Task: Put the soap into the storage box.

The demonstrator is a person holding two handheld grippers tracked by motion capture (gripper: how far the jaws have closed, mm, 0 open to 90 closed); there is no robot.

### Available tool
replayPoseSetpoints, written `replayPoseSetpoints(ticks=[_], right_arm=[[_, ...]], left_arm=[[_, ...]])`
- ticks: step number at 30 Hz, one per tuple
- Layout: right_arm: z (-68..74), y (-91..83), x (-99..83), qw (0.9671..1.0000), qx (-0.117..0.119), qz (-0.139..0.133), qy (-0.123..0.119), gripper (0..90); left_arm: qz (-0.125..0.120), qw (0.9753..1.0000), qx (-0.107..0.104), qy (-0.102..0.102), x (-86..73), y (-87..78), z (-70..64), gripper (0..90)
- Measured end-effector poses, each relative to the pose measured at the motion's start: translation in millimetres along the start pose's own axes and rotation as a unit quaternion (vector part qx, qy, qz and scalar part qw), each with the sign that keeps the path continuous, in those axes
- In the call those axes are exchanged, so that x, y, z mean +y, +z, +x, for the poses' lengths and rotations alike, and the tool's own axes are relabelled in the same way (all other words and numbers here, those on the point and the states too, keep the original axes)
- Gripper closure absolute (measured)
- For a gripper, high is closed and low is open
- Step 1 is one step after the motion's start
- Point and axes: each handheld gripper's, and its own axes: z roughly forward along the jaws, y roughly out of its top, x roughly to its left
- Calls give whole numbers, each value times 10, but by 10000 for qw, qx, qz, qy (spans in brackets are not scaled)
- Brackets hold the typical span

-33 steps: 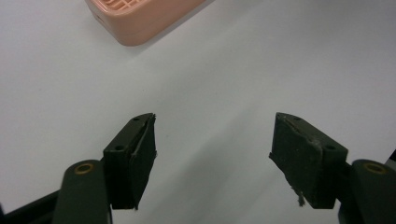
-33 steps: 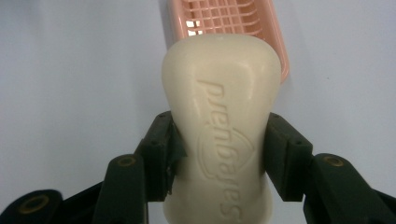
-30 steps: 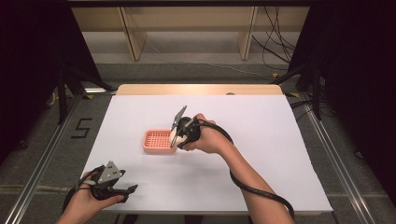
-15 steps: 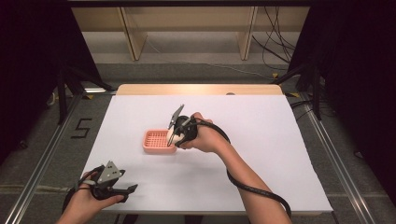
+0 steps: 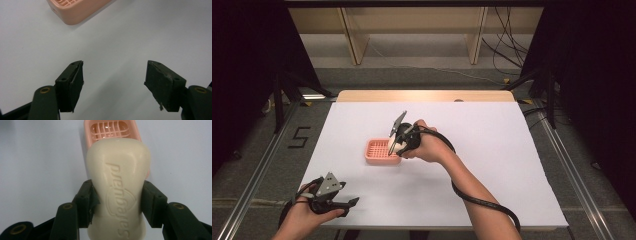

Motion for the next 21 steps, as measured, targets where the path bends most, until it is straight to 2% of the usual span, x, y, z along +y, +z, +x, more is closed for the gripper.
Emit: replayPoseSetpoints(ticks=[1,3,9,14,15,16,19,21], right_arm=[[1,-2,2,10000,-12,-13,61,505],[-6,0,4,10000,-17,-33,18,504],[-13,1,7,9996,-76,-154,213,505],[-29,16,9,9995,-92,-192,229,505],[-30,23,14,9994,-105,-237,248,505],[-30,23,14,9994,-105,-237,248,505],[-35,21,21,9991,-139,-277,298,505],[-41,21,28,9989,-156,-322,308,505]], left_arm=[[10,10000,0,16,2,-2,1,303],[-1,10000,-8,7,2,-5,-1,302],[5,10000,8,11,2,-3,0,302],[-2,10000,-5,0,0,-3,1,302],[-17,9999,35,108,4,-7,13,302],[-17,9999,35,108,4,-7,13,302],[0,9999,29,107,5,-10,12,303],[-2,10000,-6,-3,0,-3,2,302]])
